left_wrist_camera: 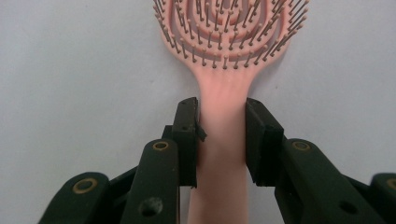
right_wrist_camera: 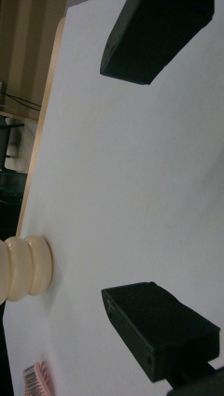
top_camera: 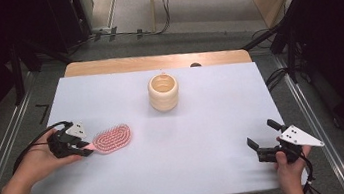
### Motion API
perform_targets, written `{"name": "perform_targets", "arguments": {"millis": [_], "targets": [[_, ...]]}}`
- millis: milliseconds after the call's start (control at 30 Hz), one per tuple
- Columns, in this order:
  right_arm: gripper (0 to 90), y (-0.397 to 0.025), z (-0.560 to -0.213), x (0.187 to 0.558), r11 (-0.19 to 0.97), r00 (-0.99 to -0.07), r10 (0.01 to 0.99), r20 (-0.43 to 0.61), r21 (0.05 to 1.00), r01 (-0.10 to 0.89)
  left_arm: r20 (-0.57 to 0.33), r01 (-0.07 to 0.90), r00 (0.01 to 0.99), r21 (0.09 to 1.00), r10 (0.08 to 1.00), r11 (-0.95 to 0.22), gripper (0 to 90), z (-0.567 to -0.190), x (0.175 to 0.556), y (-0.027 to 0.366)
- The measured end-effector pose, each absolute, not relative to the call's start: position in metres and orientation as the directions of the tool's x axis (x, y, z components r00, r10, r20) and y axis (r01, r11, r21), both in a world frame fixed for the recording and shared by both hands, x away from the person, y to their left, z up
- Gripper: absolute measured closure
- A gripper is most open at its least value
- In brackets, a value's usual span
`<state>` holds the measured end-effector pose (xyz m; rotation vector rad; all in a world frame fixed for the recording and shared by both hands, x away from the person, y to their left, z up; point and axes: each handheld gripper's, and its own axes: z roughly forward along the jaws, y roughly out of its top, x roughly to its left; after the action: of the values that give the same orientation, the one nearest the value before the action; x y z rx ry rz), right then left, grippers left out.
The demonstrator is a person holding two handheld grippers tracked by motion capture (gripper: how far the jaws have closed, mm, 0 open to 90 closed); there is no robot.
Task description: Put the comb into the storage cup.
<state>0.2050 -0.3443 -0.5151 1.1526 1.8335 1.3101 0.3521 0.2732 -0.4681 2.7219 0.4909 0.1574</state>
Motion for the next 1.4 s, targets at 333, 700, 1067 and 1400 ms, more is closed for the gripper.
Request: {"name": "perform_targets", "arguments": {"millis": [333, 700, 1067, 1400], "targets": [[0.0, -0.344, -0.515, 0.205, 0.131, -0.439, 0.898, 0.018, 0.943, 0.306, 0.038, 0.34, 0.918, 0.438, 0.395, -0.832, 70.0, -0.469, 0.351, 0.278], [0.0, -0.344, -0.515, 0.205, 0.134, -0.44, 0.898, 0.015, 0.943, 0.304, 0.063, 0.321, 0.915, 0.482, 0.398, -0.815, 70.1, -0.463, 0.349, 0.279], [0.0, -0.344, -0.515, 0.205, 0.134, -0.44, 0.898, 0.015, 0.943, 0.305, 0.077, 0.332, 0.912, 0.437, 0.402, -0.836, 68.8, -0.472, 0.347, 0.272], [0.0, -0.344, -0.515, 0.205, 0.135, -0.44, 0.898, 0.014, 0.942, 0.306, 0.076, 0.367, 0.901, 0.392, 0.427, -0.844, 59.7, -0.471, 0.351, 0.259]]}}
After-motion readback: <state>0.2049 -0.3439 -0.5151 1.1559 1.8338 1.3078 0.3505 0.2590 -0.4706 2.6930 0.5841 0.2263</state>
